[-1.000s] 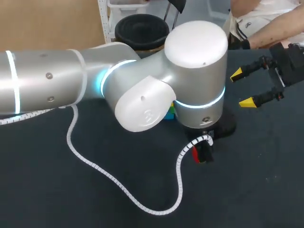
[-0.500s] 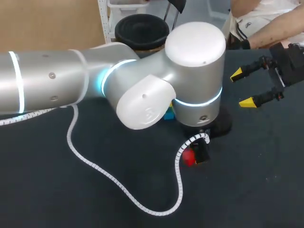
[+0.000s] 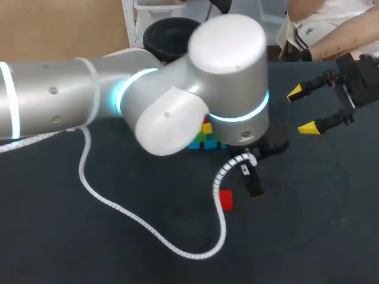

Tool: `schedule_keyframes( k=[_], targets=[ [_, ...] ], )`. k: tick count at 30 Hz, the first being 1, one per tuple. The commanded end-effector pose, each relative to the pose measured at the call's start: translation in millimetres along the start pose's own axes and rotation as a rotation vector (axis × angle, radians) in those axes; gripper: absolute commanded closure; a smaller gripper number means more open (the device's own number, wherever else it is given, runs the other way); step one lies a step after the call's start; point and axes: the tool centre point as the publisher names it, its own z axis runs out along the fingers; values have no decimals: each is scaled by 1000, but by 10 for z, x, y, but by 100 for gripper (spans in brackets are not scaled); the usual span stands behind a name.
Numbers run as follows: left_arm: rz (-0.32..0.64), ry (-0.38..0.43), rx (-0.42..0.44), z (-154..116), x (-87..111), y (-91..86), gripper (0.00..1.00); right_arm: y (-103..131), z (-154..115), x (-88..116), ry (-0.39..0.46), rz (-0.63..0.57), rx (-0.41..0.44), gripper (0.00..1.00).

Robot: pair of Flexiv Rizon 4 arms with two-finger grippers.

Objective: Place the blue cubes, place green cubes on the blue cubes, place the yellow cubes on the green cubes, then place the red cubes on the yellow cubes, and place purple cube on the red cubes.

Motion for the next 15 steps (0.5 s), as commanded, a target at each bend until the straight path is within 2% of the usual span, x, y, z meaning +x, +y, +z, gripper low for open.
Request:
schedule_keyframes(
  k=[1, 4, 7, 10, 15],
  targets=[
    [51, -114, 20, -320, 295, 104, 0, 1, 2, 3, -1, -1, 1, 0],
    [82, -114, 13, -442, 406, 228, 0, 1, 2, 3, -1, -1, 1, 0],
    [85, -173, 55, -549, 535, 354, 0, 1, 2, 3, -1, -1, 1, 0],
    [49, -204, 78, -657, 659, 466, 0, 1, 2, 3, -1, -1, 1, 0],
    [-2, -200, 42, -826, 875, 602, 0, 1, 2, 3, -1, -1, 1, 0]
  ],
)
